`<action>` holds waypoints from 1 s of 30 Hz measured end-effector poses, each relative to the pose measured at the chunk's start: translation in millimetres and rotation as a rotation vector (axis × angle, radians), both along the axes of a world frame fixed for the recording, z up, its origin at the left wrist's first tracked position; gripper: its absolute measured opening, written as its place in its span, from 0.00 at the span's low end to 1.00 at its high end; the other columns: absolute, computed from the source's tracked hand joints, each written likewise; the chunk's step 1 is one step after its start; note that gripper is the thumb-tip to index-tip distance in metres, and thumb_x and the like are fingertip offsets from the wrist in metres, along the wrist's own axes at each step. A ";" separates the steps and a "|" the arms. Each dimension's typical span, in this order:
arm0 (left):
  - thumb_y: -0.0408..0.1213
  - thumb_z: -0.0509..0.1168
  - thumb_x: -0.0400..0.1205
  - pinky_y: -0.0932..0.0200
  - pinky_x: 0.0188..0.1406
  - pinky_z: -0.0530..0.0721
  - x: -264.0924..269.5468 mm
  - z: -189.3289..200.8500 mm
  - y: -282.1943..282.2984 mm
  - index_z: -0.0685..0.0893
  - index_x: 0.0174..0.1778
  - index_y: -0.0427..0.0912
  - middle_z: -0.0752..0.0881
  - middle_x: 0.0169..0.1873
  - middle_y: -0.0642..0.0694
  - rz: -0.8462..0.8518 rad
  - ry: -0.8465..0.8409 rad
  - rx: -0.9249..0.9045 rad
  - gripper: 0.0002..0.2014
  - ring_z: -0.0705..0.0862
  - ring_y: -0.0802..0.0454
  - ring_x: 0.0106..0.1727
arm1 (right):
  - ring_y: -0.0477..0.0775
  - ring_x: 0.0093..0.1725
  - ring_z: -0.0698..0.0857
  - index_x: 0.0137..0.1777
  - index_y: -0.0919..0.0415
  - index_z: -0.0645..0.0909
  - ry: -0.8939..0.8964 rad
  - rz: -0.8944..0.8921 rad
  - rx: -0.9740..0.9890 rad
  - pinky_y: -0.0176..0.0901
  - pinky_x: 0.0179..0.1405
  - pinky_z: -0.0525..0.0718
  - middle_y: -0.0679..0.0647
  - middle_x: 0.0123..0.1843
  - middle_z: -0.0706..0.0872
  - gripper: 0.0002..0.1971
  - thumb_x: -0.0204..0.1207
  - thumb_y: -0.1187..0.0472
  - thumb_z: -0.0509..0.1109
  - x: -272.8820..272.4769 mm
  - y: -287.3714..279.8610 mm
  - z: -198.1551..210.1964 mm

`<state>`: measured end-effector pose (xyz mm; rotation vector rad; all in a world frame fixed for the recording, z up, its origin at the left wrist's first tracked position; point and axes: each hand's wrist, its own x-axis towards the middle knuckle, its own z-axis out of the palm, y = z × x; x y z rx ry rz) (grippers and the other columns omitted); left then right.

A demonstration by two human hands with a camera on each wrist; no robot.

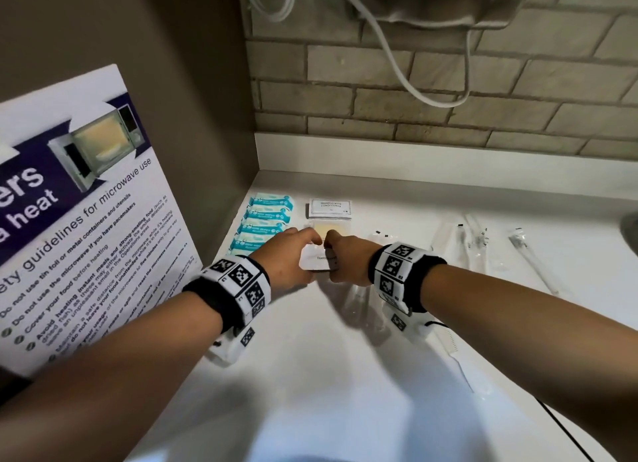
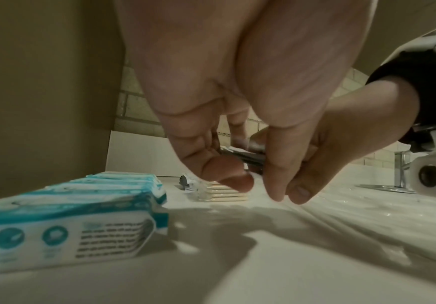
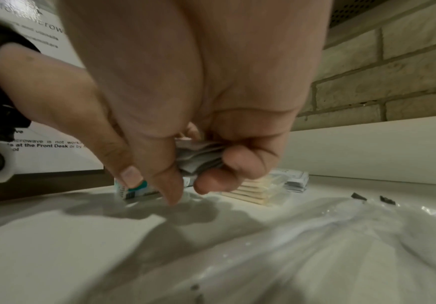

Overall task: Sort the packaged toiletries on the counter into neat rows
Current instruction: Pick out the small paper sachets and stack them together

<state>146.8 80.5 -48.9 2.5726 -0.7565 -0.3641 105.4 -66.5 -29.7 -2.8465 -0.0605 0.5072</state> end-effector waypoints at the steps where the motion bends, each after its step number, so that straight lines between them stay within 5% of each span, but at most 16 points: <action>1: 0.41 0.77 0.73 0.59 0.54 0.76 0.7 -0.1 -1.7 0.77 0.68 0.51 0.78 0.58 0.48 -0.006 -0.009 0.035 0.28 0.80 0.47 0.58 | 0.58 0.44 0.78 0.65 0.67 0.67 0.011 -0.006 -0.004 0.46 0.41 0.74 0.58 0.49 0.81 0.21 0.75 0.61 0.68 1.7 -0.1 -1.9; 4: 0.42 0.76 0.73 0.61 0.53 0.74 5.2 -2.3 -7.0 0.80 0.63 0.48 0.76 0.57 0.47 -0.027 -0.053 0.124 0.23 0.79 0.47 0.57 | 0.59 0.46 0.79 0.66 0.66 0.69 0.051 0.000 -0.028 0.46 0.43 0.75 0.61 0.57 0.85 0.23 0.74 0.59 0.70 6.4 -1.2 -6.9; 9: 0.43 0.75 0.71 0.57 0.51 0.81 11.5 -5.0 -11.1 0.80 0.57 0.53 0.83 0.55 0.51 -0.040 -0.089 0.233 0.19 0.83 0.48 0.52 | 0.59 0.46 0.82 0.60 0.59 0.77 0.026 0.026 -0.073 0.44 0.42 0.77 0.56 0.55 0.85 0.20 0.71 0.52 0.73 11.3 -3.8 -13.5; 13: 0.43 0.76 0.68 0.54 0.51 0.84 17.4 -5.3 -12.3 0.80 0.56 0.55 0.84 0.55 0.52 -0.050 -0.042 0.270 0.21 0.83 0.49 0.50 | 0.59 0.58 0.83 0.62 0.57 0.78 0.019 0.047 -0.084 0.44 0.48 0.80 0.55 0.59 0.81 0.23 0.71 0.46 0.73 10.3 -9.9 -14.1; 17: 0.42 0.78 0.68 0.54 0.60 0.83 25.7 -7.8 -11.3 0.79 0.67 0.51 0.81 0.63 0.51 -0.050 0.007 0.286 0.30 0.82 0.48 0.60 | 0.58 0.61 0.81 0.65 0.60 0.79 0.019 0.062 -0.068 0.48 0.58 0.83 0.58 0.62 0.80 0.25 0.71 0.48 0.74 8.8 -13.5 -12.0; 24: 0.38 0.76 0.70 0.60 0.54 0.79 30.1 -10.5 -16.6 0.81 0.66 0.49 0.82 0.62 0.47 -0.057 -0.001 0.297 0.27 0.82 0.47 0.59 | 0.55 0.49 0.81 0.59 0.59 0.82 0.022 -0.011 -0.040 0.41 0.44 0.79 0.54 0.54 0.80 0.22 0.68 0.50 0.77 20.1 -10.3 -19.7; 30: 0.36 0.77 0.68 0.56 0.58 0.83 31.1 -11.1 -19.3 0.81 0.67 0.50 0.83 0.63 0.48 -0.036 -0.020 0.282 0.29 0.83 0.47 0.60 | 0.58 0.51 0.86 0.55 0.61 0.84 -0.010 -0.035 -0.044 0.41 0.43 0.81 0.56 0.53 0.86 0.17 0.69 0.53 0.76 25.0 -10.9 -23.4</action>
